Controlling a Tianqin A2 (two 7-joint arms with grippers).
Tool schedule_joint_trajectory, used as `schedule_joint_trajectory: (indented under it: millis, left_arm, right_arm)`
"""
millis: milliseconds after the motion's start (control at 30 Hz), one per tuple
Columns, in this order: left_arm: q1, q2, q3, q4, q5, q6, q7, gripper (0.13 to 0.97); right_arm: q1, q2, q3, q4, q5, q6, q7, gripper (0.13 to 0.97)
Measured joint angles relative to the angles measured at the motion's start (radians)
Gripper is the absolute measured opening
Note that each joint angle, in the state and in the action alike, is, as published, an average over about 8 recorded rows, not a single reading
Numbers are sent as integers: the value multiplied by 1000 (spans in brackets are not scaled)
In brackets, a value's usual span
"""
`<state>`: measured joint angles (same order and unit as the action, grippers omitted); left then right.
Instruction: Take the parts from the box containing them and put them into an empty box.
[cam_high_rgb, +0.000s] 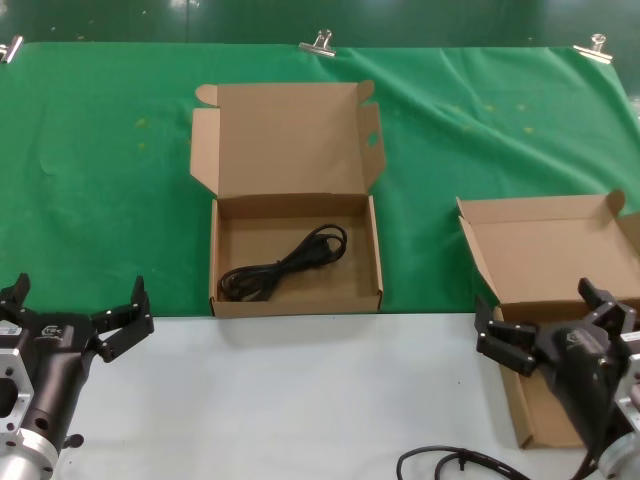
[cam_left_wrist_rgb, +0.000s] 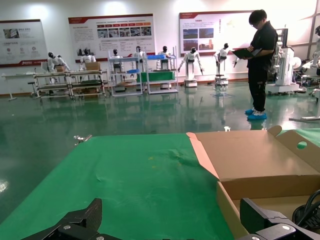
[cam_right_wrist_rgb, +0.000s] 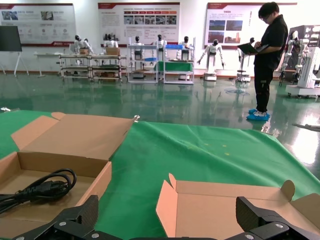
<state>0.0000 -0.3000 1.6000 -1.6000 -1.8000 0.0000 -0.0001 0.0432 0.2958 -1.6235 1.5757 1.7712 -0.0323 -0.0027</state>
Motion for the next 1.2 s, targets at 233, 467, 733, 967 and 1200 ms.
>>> schedule_joint_trajectory:
  millis: [233, 467, 733, 967, 1200]
  left_arm:
    - [0, 0, 0, 0, 0, 0, 0, 966]
    - [0, 0, 0, 0, 0, 0, 0, 966]
    - [0, 0, 0, 0, 0, 0, 0, 966]
    - [0, 0, 0, 0, 0, 0, 0, 966]
    - [0, 0, 0, 0, 0, 0, 0, 966]
  right_arm:
    - [0, 0, 0, 0, 0, 0, 0, 966]
    - [0, 0, 0, 0, 0, 0, 0, 966]
    - [0, 0, 0, 0, 0, 0, 0, 966]
    - [0, 0, 0, 0, 0, 0, 0, 966]
    - [0, 0, 0, 0, 0, 0, 0, 966]
